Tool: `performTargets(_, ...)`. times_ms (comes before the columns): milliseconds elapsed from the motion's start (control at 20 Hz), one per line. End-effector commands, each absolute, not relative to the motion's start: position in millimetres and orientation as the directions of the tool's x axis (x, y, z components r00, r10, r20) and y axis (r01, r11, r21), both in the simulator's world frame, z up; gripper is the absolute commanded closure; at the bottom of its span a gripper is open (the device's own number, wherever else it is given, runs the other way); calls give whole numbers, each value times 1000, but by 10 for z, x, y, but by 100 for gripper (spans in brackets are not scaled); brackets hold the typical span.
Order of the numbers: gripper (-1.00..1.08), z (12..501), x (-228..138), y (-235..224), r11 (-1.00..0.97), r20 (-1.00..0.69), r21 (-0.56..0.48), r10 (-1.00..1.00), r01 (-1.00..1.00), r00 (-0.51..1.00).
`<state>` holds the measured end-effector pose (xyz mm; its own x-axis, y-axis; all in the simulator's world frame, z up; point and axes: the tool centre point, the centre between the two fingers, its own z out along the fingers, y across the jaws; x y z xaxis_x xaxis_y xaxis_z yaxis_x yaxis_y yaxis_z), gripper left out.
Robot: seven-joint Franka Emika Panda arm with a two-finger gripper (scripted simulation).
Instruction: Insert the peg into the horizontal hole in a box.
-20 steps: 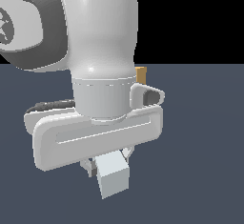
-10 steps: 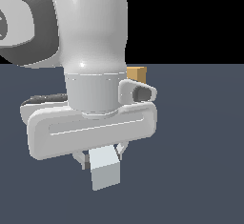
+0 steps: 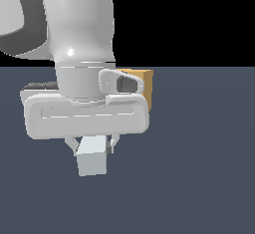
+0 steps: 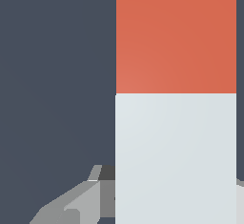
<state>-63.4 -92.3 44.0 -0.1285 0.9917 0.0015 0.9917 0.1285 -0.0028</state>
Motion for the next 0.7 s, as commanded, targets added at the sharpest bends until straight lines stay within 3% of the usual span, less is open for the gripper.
performTargets(0,108,504,-693,-839,69,1,1,998,998,-69)
performTargets(650,108,738,-929,-390,-205,1,0,979,979,205)
